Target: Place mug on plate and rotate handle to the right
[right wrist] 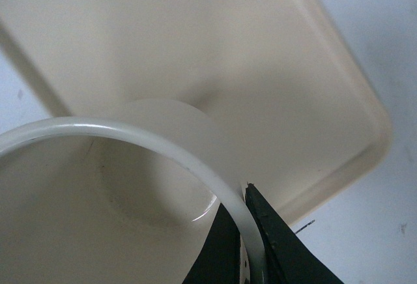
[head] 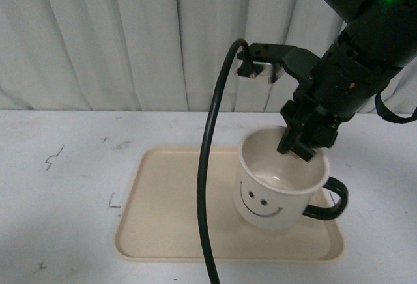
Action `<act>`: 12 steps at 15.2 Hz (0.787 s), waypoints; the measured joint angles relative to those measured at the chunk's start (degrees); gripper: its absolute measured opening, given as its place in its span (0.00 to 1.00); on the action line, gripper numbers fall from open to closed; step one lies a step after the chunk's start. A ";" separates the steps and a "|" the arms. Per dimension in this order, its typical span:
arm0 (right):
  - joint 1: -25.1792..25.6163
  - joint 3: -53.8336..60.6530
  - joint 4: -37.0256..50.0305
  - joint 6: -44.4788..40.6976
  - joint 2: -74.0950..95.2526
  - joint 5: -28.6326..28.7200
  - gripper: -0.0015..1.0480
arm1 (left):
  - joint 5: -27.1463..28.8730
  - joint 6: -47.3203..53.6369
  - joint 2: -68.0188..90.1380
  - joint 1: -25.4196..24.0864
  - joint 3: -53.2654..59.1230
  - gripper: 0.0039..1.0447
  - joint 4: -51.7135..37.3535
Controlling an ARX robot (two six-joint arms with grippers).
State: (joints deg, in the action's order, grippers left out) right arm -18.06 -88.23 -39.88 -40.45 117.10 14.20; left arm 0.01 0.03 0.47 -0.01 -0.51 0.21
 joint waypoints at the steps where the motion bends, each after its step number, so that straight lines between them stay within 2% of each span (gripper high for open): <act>1: 0.13 -0.52 -0.76 -7.10 0.22 0.81 0.03 | 0.02 0.00 0.00 0.00 0.00 0.94 0.02; 4: 0.11 -6.16 -5.07 -22.08 2.34 2.16 0.03 | 0.00 0.00 0.00 0.00 0.00 0.94 0.00; 6: -0.37 -10.23 -8.55 -28.24 5.29 1.88 0.03 | 0.00 0.00 0.00 0.00 0.00 0.94 0.02; 11: -3.85 -19.43 -13.07 -32.89 13.75 3.43 0.03 | 0.02 0.00 0.00 0.00 0.00 0.94 0.00; 12: -5.29 -24.68 -15.85 -32.65 17.44 3.74 0.03 | 0.00 0.00 0.00 0.00 0.00 0.94 0.00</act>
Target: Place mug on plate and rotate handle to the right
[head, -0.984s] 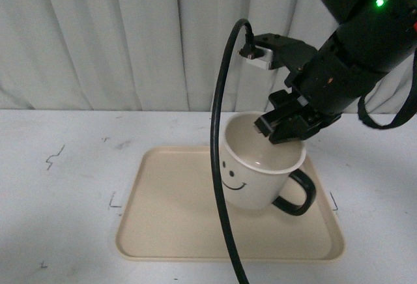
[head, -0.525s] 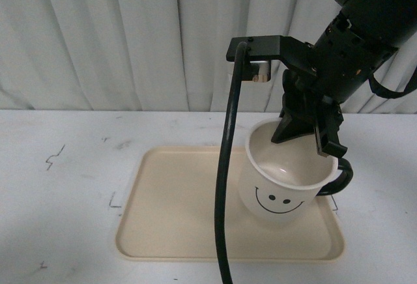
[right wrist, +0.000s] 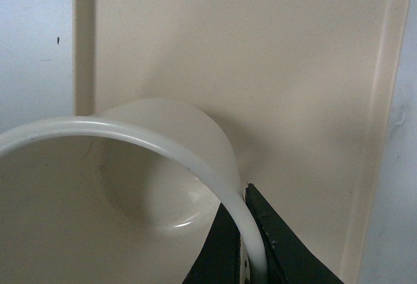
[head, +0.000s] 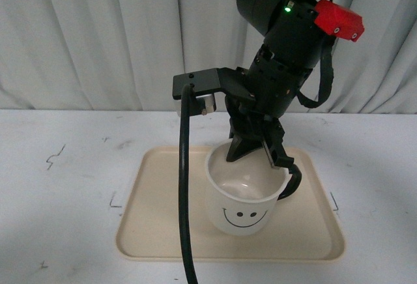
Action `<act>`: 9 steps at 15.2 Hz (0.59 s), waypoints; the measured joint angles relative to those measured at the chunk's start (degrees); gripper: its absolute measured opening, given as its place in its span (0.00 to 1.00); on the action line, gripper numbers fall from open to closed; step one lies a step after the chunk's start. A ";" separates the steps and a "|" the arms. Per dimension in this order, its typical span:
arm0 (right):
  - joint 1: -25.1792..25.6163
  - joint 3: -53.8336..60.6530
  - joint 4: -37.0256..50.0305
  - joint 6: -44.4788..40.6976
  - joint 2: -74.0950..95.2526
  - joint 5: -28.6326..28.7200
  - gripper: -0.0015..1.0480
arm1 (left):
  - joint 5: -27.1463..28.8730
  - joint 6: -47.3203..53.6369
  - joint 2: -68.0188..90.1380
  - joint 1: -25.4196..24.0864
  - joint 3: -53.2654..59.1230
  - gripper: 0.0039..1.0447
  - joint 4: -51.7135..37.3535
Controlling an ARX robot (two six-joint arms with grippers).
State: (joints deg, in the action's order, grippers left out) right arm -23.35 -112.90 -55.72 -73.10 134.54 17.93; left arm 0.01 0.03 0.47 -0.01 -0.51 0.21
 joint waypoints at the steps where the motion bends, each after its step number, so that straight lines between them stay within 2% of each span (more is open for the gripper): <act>1: -0.28 -3.76 -2.80 0.68 2.75 -0.17 0.03 | 0.02 0.00 0.00 0.00 0.00 0.94 0.00; 4: -1.05 -7.74 -3.98 1.09 6.16 -2.84 0.03 | 0.00 0.00 0.00 0.00 0.00 0.94 0.00; 9: -3.48 -8.11 -2.91 1.05 6.88 -3.76 0.03 | 0.00 0.00 0.00 0.00 0.00 0.94 0.00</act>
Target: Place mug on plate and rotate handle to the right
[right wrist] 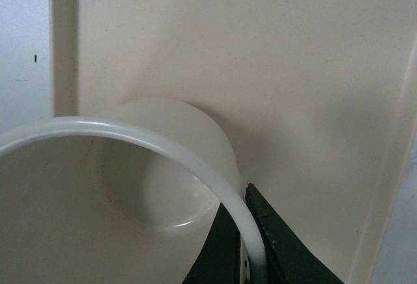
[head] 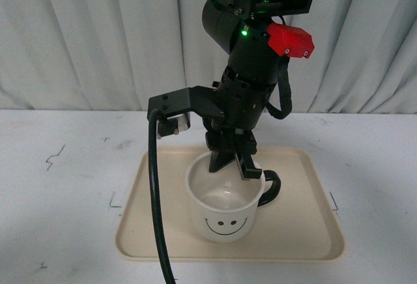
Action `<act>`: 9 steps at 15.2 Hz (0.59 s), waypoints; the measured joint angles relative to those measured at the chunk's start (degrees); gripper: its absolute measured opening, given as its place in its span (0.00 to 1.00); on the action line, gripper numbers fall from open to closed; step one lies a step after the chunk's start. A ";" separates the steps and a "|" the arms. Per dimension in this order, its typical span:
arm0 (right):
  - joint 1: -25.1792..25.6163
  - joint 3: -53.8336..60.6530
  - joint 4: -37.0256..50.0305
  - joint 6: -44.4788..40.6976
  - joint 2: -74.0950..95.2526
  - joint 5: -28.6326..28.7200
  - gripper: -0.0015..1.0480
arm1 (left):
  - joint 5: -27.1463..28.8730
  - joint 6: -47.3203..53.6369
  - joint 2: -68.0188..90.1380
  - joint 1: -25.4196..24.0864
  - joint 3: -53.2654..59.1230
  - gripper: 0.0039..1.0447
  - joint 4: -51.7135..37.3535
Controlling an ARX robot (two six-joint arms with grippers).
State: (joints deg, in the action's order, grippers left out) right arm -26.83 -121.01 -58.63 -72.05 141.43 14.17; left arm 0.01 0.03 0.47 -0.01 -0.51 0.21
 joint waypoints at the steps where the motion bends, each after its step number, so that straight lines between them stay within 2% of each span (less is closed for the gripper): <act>1: -0.37 0.09 0.22 -0.02 0.00 -0.72 0.03 | 0.00 0.00 0.00 0.00 0.00 0.94 0.00; 4: -0.52 1.46 0.42 -0.22 0.00 -2.56 0.03 | 0.00 0.00 0.00 0.00 0.00 0.94 0.00; 5: -0.52 1.46 0.24 -0.26 -0.02 -2.78 0.06 | -0.02 0.00 0.00 0.00 0.00 0.94 0.02; 7: -0.24 1.38 -2.36 -0.04 -0.02 -1.86 0.27 | 0.00 0.00 0.00 0.00 0.00 0.94 0.02; 9: 0.63 0.48 -4.13 -0.39 -1.79 4.22 0.48 | 0.00 0.00 0.00 0.00 0.00 0.94 0.00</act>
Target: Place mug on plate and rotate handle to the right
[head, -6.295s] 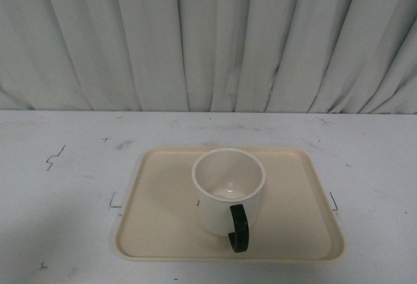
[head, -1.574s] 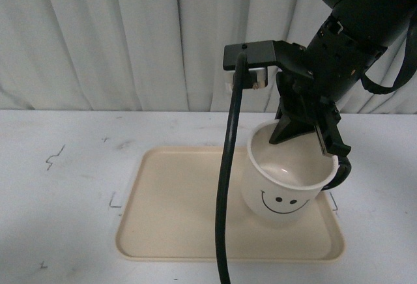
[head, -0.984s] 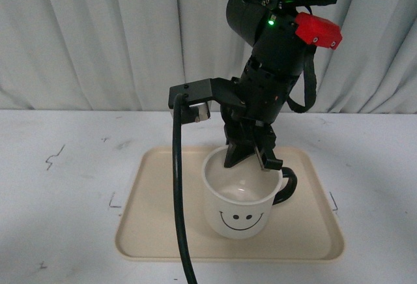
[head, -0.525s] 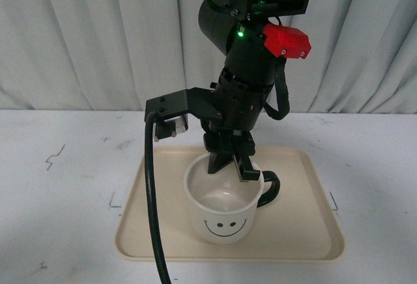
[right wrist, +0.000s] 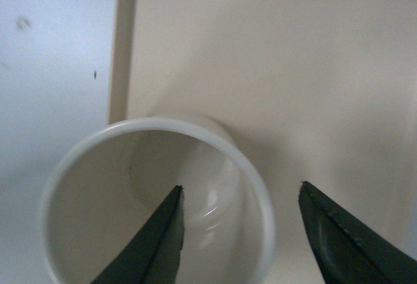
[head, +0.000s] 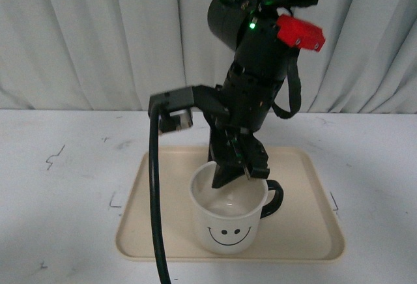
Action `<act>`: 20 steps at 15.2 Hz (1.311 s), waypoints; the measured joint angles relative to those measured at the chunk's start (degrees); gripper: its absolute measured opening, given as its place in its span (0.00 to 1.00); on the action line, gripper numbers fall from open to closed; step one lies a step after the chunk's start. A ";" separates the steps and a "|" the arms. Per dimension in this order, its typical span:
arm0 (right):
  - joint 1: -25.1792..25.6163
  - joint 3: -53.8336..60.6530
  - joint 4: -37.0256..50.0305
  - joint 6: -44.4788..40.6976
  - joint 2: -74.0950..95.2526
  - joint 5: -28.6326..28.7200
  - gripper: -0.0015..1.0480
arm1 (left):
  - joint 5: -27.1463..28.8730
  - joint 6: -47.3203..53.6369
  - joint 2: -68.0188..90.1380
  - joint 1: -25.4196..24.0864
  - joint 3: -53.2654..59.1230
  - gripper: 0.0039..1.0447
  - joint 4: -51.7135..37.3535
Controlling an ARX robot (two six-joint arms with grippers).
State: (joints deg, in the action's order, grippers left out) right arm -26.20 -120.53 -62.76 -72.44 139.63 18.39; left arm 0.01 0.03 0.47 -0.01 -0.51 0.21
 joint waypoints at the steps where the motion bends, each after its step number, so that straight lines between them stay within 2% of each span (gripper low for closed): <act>1: 0.00 2.21 2.78 -1.75 -4.31 4.90 0.58 | 0.00 0.00 0.00 0.00 0.00 0.94 0.00; 3: -0.66 6.47 6.75 -2.03 -18.03 16.66 0.79 | 0.00 0.00 0.00 0.00 0.00 0.94 0.02; 4: -2.29 8.48 16.68 1.16 -25.46 14.47 0.86 | 0.00 0.00 0.00 0.00 0.00 0.94 0.02; 5: -3.58 19.39 38.38 8.55 -32.70 -1.57 0.78 | -0.07 0.00 0.00 0.00 0.00 0.94 -0.02; 6: -3.80 36.24 60.02 24.94 -40.81 -18.16 0.66 | 0.09 0.00 0.00 0.00 0.00 0.94 0.02; 7: -1.38 49.86 75.43 38.12 -44.70 -29.99 0.55 | 0.11 0.00 0.00 0.00 0.00 0.94 0.02; 8: 2.40 61.44 87.54 48.81 -46.82 -37.70 0.45 | 0.11 0.00 0.00 0.00 0.00 0.94 0.00; 9: 5.81 71.43 96.76 58.62 -49.33 -40.09 0.35 | 0.13 0.00 0.00 0.00 0.00 0.94 0.00; 10: 7.82 81.09 105.81 65.42 -54.93 -39.08 0.21 | -0.04 0.00 0.00 0.00 0.00 0.94 0.04; 12: 9.40 89.90 112.19 69.81 -64.28 -34.32 0.02 | 0.00 0.00 0.00 0.02 0.00 0.94 -0.02; 15: 14.47 102.01 111.69 71.38 -69.35 -30.75 0.02 | -0.02 0.00 0.00 0.02 0.00 0.94 0.00; 20: 19.54 111.69 109.33 71.58 -82.88 -25.59 0.02 | 0.00 0.00 0.00 0.02 0.00 0.94 0.00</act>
State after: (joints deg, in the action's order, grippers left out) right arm -6.66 -8.84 46.57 -0.86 56.75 -7.20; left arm 0.01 0.03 0.47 0.01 -0.51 0.21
